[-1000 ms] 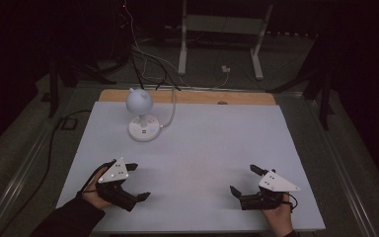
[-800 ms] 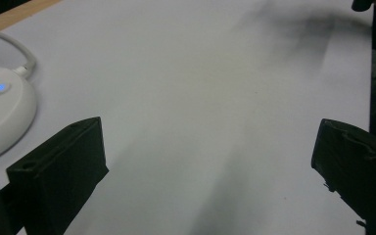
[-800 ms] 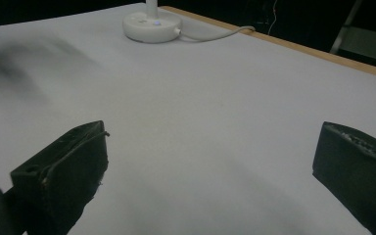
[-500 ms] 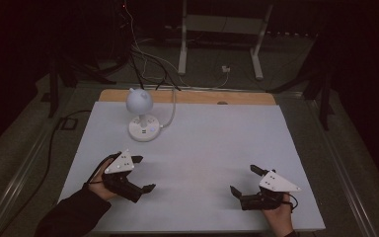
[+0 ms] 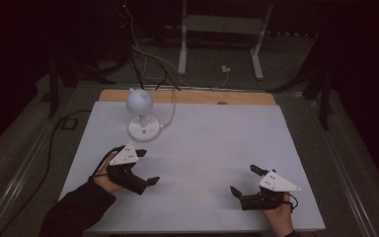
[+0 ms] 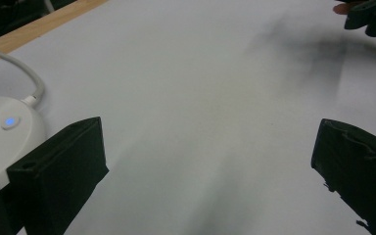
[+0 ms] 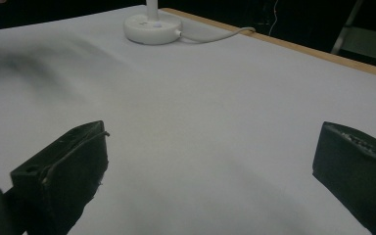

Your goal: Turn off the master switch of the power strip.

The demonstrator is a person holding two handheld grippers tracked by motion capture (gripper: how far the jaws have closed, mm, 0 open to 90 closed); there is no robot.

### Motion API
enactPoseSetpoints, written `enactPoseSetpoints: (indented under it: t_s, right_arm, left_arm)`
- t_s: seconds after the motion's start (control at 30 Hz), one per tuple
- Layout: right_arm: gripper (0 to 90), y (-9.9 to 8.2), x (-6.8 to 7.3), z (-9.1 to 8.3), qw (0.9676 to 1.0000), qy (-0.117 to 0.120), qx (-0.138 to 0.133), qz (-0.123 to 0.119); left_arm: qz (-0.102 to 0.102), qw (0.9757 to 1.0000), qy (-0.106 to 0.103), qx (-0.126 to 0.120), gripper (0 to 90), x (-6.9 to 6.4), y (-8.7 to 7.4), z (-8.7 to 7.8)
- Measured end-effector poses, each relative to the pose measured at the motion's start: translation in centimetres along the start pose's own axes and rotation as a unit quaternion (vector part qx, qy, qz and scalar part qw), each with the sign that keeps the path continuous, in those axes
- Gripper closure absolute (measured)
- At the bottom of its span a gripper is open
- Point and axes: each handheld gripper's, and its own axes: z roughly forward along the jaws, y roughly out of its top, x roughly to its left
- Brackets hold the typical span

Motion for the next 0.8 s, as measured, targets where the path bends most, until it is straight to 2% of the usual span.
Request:
enactPoseSetpoints:
  t_s: [0.63, 0.7, 0.8]
  right_arm:
    - [0.0, 0.0, 0.0, 0.0, 1.0000, 0.002, 0.001, 0.002]
    - [0.0, 0.0, 0.0, 0.0, 1.0000, 0.003, 0.001, 0.002]
    - [0.0, 0.0, -0.1, 0.0, 1.0000, 0.003, 0.001, 0.003]
  left_arm:
    - [-0.015, 0.9996, 0.024, -0.001, 1.2, 1.5, 1.2, 1.8]
    - [-0.024, 0.9993, 0.028, -0.005, 1.2, 1.8, 1.5, 2.1]
    - [-0.026, 0.9992, 0.032, -0.004, 1.2, 2.1, 1.6, 2.3]
